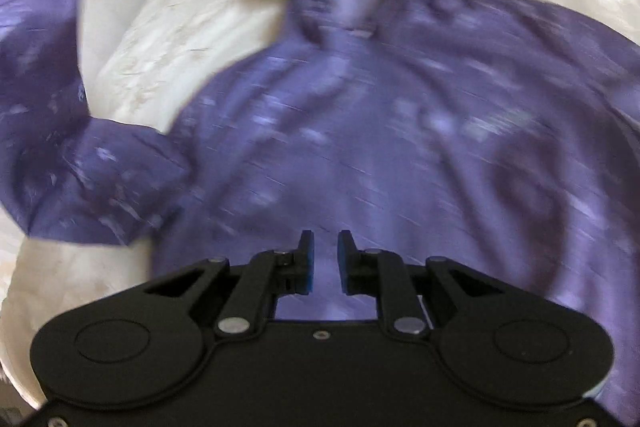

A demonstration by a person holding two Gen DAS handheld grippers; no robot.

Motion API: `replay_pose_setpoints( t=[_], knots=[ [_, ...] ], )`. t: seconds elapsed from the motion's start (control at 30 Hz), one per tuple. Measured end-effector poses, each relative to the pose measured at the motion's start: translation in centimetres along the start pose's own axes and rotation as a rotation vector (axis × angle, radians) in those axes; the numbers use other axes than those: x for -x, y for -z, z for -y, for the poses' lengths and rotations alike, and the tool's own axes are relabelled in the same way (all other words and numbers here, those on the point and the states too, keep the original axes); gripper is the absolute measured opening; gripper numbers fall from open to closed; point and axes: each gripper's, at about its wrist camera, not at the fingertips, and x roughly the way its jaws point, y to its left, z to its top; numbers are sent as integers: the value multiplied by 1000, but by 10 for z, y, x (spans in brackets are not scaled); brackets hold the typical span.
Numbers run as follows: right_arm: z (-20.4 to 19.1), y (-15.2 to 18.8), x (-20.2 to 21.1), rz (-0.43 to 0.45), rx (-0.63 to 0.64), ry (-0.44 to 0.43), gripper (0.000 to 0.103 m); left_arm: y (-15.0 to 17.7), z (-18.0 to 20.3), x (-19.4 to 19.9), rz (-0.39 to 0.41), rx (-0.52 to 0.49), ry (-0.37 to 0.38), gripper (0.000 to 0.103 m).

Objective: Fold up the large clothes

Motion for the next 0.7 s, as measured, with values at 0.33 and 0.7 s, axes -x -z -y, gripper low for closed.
replay_pose_setpoints(
  t=[0.33,0.7],
  knots=[
    [102,29,47,-10,-125,82,25,65,60,-98,-261,-85,9,27],
    [118,-1,47,66,-148,46,55,103,59,-49,-317,-171,1,43]
  ],
)
